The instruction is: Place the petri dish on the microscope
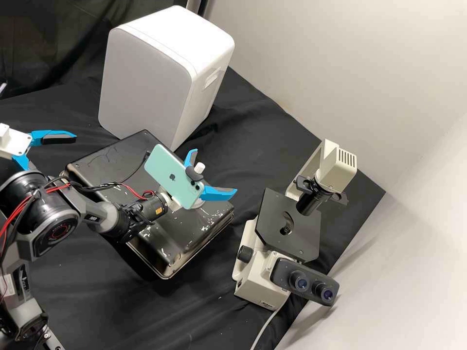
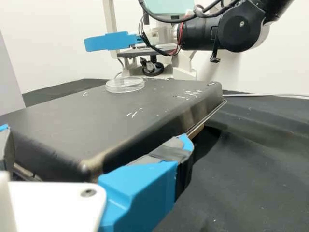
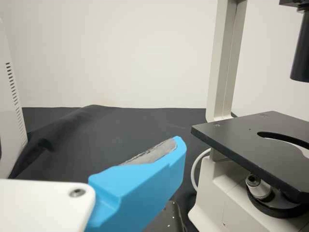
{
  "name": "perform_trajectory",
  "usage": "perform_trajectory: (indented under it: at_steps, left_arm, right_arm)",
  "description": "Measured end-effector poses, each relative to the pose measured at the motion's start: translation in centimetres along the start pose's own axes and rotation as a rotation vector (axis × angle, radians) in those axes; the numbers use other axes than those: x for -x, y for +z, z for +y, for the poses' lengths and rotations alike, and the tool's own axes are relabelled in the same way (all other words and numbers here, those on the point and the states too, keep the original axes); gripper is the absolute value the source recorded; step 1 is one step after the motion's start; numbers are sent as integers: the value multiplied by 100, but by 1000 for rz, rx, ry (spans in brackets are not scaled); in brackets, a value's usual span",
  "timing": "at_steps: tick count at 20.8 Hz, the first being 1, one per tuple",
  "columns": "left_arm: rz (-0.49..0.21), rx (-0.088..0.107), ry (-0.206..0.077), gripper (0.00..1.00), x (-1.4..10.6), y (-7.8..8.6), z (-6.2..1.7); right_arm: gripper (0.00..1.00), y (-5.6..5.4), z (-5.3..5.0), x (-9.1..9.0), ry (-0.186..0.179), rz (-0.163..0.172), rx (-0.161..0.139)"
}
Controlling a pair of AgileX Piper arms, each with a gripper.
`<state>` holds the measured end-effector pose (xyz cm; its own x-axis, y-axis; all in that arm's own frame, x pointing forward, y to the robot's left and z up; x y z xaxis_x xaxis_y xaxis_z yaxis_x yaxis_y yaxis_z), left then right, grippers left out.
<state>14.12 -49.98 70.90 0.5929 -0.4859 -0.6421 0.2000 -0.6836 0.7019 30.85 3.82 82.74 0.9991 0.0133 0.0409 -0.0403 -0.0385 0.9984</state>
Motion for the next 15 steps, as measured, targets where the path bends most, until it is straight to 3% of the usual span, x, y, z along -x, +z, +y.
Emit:
perform_trajectory:
  at_steps: [9,15]
  left_arm:
    - [-1,-4,9,100,-21,-8,20]
    - [0,3,-5,100,-30,-15,-6]
  right_arm:
    - [100,5,-5,8,0,0,0]
    - [100,132,-112,249,-19,-22,3]
